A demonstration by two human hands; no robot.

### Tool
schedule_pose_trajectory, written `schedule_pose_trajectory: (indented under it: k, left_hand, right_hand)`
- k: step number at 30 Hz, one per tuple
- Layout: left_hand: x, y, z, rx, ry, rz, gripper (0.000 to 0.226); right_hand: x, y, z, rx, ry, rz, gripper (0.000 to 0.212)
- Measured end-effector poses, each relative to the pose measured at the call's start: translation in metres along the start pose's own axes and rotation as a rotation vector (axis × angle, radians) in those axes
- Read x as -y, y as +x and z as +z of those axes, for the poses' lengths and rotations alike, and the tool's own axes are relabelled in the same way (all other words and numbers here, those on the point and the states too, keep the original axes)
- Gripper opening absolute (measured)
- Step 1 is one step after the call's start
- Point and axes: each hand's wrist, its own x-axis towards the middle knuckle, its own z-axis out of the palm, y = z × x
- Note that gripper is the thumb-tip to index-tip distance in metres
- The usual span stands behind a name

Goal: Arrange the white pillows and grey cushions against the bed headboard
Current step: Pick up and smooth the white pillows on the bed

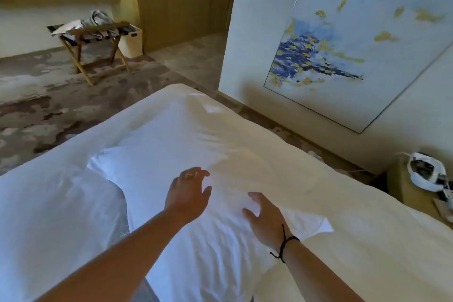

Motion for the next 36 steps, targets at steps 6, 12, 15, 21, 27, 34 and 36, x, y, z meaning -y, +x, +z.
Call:
schedule_pose_trajectory:
  k: [6,12,15,21,27,34,36]
  left_hand:
    - [0.050,0.079,0.073,0.007,0.234,0.242,0.066]
    - [0.089,0.053,0.131,-0.066,0.171,0.319,0.070]
    - [0.094,0.045,0.130,-0.043,0.148,0.343,0.070]
    - [0.100,0.037,0.126,-0.016,0.138,0.342,0.069]
    - [0.111,0.013,0.117,0.019,0.126,0.324,0.069]
    - [0.105,-0.035,0.072,0.111,0.171,0.311,0.072]
    - [0.096,-0.051,0.056,0.129,0.148,0.308,0.083]
  right_hand:
    - [0.007,0.090,0.024,-0.204,-0.056,0.126,0.052]
    - [0.004,0.142,0.028,-0.226,-0.253,0.177,0.060]
    - [0.004,0.158,0.021,-0.131,-0.218,0.404,0.105]
    - [0.005,0.159,0.028,-0.031,-0.047,0.494,0.081]
    - [0.003,0.133,0.042,-0.161,0.028,0.432,0.039]
    - [0.011,0.076,0.053,-0.184,-0.154,0.188,0.038]
    - [0.011,0.048,0.051,-0.265,-0.148,0.110,0.039]
